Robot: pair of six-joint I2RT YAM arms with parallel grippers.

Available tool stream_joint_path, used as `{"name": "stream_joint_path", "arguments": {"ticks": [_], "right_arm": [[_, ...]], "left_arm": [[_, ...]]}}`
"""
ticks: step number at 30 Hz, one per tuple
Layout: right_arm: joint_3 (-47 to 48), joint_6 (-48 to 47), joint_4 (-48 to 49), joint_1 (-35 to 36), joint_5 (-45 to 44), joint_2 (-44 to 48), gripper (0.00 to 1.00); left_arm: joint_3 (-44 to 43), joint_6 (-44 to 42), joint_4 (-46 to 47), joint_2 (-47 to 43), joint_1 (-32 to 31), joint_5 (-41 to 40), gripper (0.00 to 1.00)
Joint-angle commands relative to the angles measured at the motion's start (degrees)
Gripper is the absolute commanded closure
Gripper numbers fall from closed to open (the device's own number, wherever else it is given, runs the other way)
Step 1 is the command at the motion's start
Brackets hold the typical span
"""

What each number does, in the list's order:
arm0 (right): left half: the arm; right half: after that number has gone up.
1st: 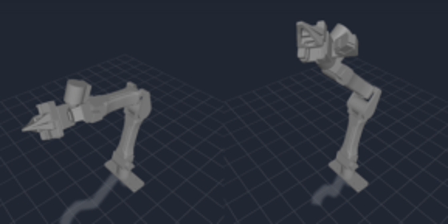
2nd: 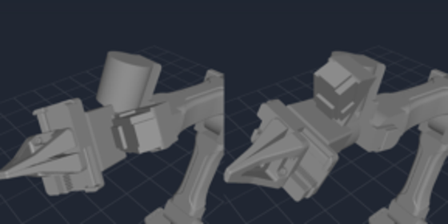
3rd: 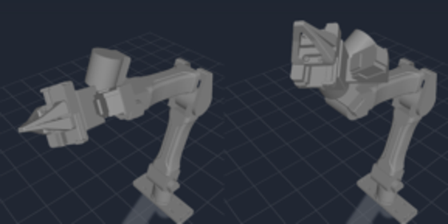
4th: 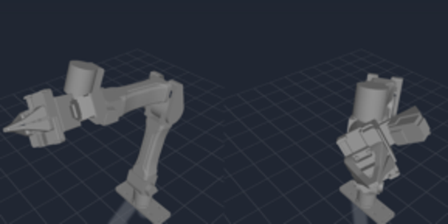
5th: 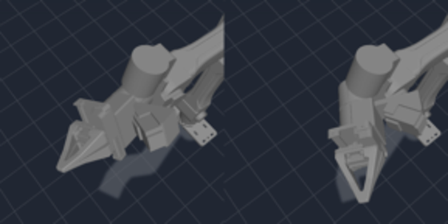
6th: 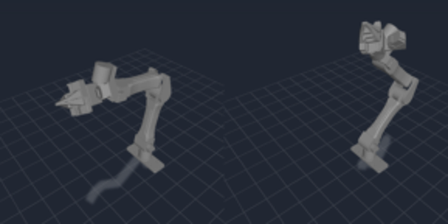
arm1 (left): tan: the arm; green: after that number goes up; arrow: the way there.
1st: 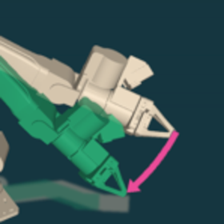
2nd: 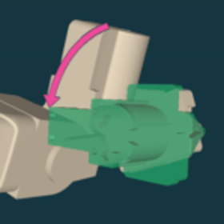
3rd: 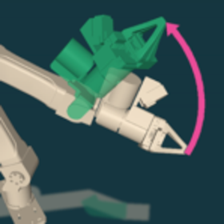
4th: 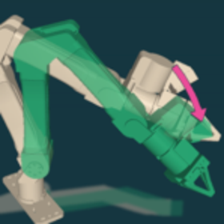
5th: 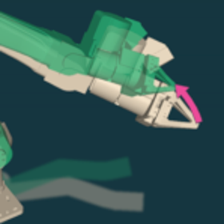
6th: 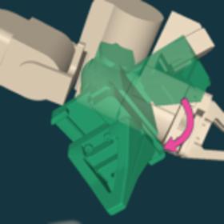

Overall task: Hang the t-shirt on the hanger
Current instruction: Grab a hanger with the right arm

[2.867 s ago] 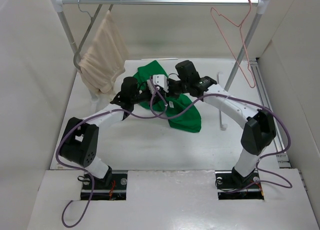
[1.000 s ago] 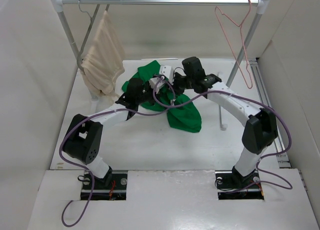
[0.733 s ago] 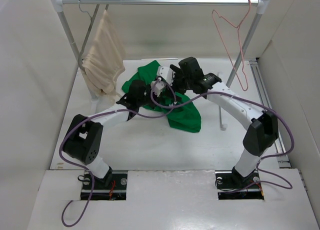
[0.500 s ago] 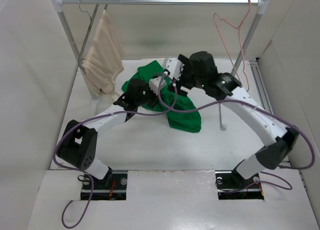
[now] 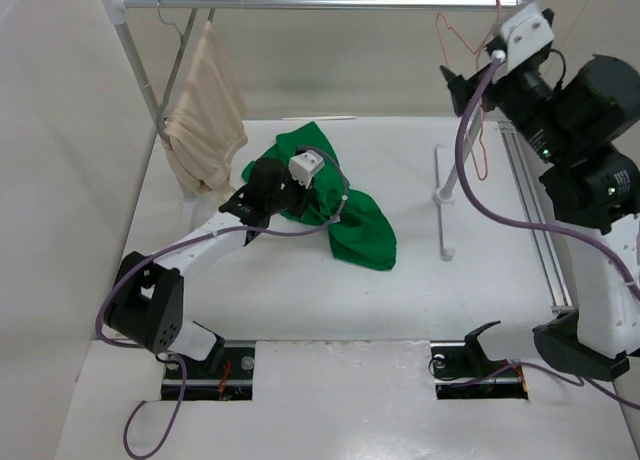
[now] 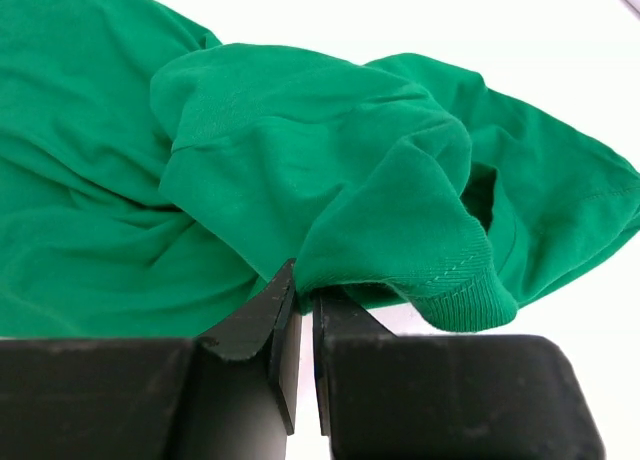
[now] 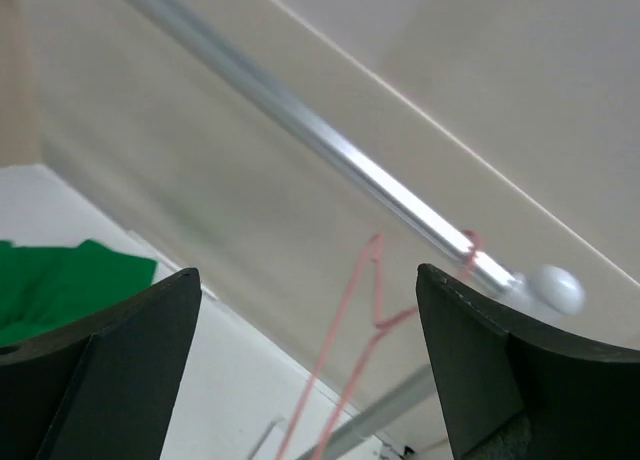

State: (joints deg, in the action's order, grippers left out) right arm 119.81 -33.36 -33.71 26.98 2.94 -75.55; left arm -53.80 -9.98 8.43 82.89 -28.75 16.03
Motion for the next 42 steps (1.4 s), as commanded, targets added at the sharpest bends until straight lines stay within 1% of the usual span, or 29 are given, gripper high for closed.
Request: {"name": "stream_joint_path", "arguments": {"ticks": [1, 5, 8, 11, 14, 15, 19, 22, 23, 25, 26, 28, 29, 30, 34, 37, 42], "right_arm": [[5.16, 4.26, -9.68, -5.34, -0.82, -4.16, 0.09], [4.74, 6.99, -11.02, -11.23, -0.13, -6.80, 0.12], [1.75, 9.28, -7.53, -13.44, 0.58, -7.33, 0.13], [-2.11, 11.56, -3.75, -15.37, -0.82, -7.33, 0.15], [-3.44, 11.57, -1.36, -16.00, -0.83, -6.81, 0.16], [-4.14, 11.57, -1.35, -16.78, -0.31, -8.02, 0.16], [-5.99, 11.57, -0.83, -18.89, 0.49, -9.35, 0.24], [-8.09, 11.57, 0.48, -18.90, 3.03, -9.35, 0.38], [-9.58, 11.57, 1.19, -18.90, 3.91, -8.74, 0.51], [-11.17, 11.57, 3.20, -18.90, 6.54, -7.86, 0.64], [-12.22, 11.57, 3.22, -18.90, 7.25, -6.99, 0.73], [-13.28, 11.57, 3.92, -18.90, 7.78, -5.67, 0.85], [-13.81, 11.57, 4.53, -18.90, 7.78, -5.14, 0.89], [-14.86, 11.57, 5.32, -18.90, 7.78, -3.92, 0.99], [-15.57, 11.57, 8.39, -18.90, 6.46, -2.15, 1.00], [-13.30, 11.57, 9.01, -18.90, 7.08, -2.15, 1.00], [-10.74, 8.15, 10.34, -15.47, 4.45, -2.84, 1.00]], "left_arm": [[1.32, 1.01, 0.10, -3.96, 0.19, 0.66, 1.00], [2.47, 1.01, 0.63, -4.49, 0.19, 1.72, 1.00], [3.08, -0.04, 1.15, -5.11, 0.19, 2.77, 1.00], [3.09, -0.56, 1.15, -6.25, 0.19, 2.78, 1.00], [3.70, -0.57, 1.15, -6.77, 0.19, 2.25, 1.00], [4.23, -0.57, 1.15, -6.78, 0.19, 2.25, 1.00], [4.85, -1.10, 1.77, -7.83, 0.19, 2.25, 1.00], [5.37, -1.10, 1.77, -8.36, 0.19, 2.25, 1.00], [5.37, -1.10, 1.77, -8.36, 0.19, 2.25, 1.00], [5.90, -1.10, 2.29, -8.36, 0.19, 2.25, 1.00], [5.90, -1.10, 2.30, -8.36, 0.19, 2.25, 1.00], [5.90, -1.10, 2.30, -8.36, 0.19, 2.25, 1.00], [5.90, -1.10, 2.30, -8.36, 0.19, 2.25, 1.00], [5.90, -1.10, 2.30, -8.36, 0.19, 2.77, 1.00], [5.90, -1.10, 2.30, -8.36, 0.19, 2.78, 1.00], [5.90, -1.10, 2.30, -8.36, 0.19, 2.78, 1.00], [5.90, -0.57, 2.30, -8.36, 0.19, 2.78, 1.00]]}}
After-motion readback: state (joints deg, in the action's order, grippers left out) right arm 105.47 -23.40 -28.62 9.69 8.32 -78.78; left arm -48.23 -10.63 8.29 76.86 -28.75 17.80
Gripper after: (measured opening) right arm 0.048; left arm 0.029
